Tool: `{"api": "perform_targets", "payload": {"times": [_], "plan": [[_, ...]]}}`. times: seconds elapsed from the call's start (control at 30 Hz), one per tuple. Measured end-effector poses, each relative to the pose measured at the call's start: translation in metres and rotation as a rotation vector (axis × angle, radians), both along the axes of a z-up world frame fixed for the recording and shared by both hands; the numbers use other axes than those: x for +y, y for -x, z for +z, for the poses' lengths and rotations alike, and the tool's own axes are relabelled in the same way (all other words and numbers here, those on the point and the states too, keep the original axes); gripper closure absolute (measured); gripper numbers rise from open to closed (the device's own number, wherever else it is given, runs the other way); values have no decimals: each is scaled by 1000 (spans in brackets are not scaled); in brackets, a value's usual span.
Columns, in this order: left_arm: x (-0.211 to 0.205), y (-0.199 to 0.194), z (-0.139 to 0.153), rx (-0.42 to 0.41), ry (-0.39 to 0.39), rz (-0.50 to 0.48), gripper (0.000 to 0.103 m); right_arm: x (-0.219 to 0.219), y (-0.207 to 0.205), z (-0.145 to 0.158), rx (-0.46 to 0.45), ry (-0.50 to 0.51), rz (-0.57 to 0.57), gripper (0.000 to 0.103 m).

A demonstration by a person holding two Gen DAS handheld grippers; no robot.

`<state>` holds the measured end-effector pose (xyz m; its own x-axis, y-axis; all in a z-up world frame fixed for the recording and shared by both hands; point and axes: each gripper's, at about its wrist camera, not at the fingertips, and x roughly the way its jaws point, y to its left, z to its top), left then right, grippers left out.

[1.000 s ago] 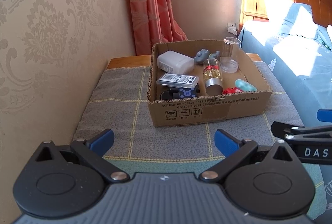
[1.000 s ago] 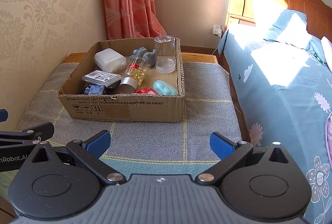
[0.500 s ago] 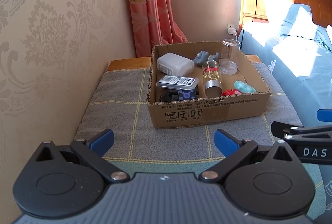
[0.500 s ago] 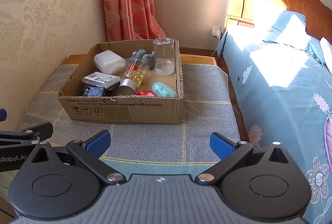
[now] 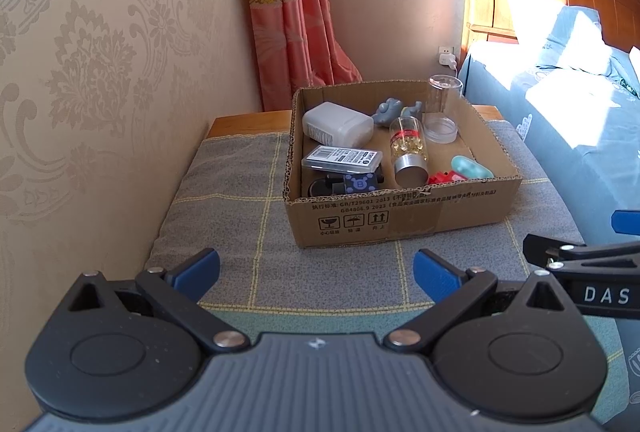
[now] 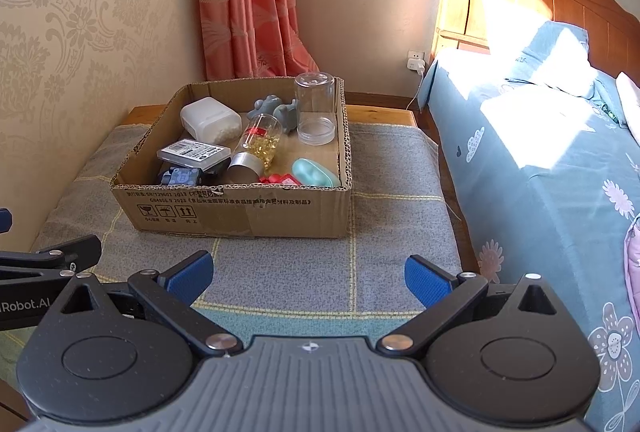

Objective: Organize rigid objects

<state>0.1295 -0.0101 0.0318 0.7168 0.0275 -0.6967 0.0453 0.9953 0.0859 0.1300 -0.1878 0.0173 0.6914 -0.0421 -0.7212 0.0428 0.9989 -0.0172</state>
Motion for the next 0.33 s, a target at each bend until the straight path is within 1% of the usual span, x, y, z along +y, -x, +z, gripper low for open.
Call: {"api": "perform_targets", "payload": {"times": [0.33], "plan": [[0, 1, 0, -1, 2, 1, 1, 0, 0, 0, 0, 2, 1, 0]]}}
